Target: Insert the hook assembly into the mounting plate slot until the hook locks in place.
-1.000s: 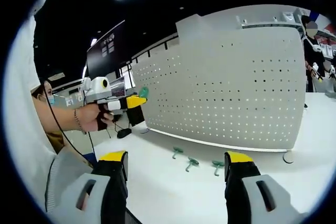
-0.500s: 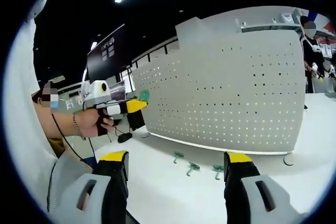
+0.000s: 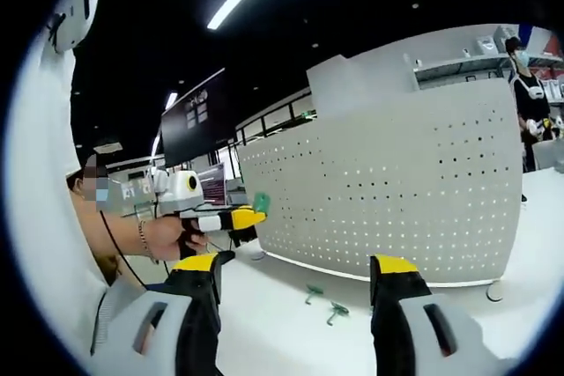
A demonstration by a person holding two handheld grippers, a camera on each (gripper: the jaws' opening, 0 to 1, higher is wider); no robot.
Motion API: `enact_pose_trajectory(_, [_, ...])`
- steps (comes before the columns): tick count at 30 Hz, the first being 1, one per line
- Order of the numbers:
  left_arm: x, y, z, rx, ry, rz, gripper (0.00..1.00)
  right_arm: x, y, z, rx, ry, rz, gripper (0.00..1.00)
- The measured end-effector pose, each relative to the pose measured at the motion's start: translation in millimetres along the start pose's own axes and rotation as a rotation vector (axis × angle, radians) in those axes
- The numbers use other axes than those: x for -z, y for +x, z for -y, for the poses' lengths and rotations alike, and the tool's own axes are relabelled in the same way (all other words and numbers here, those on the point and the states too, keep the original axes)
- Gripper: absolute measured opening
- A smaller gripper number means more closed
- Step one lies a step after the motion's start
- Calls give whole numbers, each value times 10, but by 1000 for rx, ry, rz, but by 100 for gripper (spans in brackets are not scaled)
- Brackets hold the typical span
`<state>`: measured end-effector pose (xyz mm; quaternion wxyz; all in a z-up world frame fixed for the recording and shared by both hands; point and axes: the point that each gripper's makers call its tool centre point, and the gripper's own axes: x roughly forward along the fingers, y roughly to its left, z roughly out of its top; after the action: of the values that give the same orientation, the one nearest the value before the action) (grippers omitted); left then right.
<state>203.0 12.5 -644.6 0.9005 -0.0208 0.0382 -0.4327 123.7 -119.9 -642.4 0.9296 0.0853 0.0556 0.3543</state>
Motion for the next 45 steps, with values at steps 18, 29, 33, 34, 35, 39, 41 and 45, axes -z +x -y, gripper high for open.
enact_pose_trajectory(18, [16,22,174,1,5,1,3,6,346,-233,-74,9,-8,63])
enact_pose_trajectory(29, [3,22,203,0,7,7,3,-51,554,-344,-115,18,7,62])
enact_pose_trajectory(33, [-10,16,206,1,9,12,3,-75,636,-394,-132,14,10,61])
enact_pose_trajectory(34, [-16,14,203,-1,11,12,3,-79,654,-405,-133,12,9,61])
enact_pose_trajectory(35, [-20,14,202,-1,12,13,3,-83,669,-416,-136,11,10,61])
enact_pose_trajectory(39, [-30,4,192,-5,14,16,3,-118,756,-470,-149,9,20,60])
enact_pose_trajectory(41, [-33,-2,184,-9,12,18,3,-126,795,-499,-158,5,20,60])
enact_pose_trajectory(45, [-37,-23,173,-12,8,19,3,-159,857,-513,-174,24,22,57])
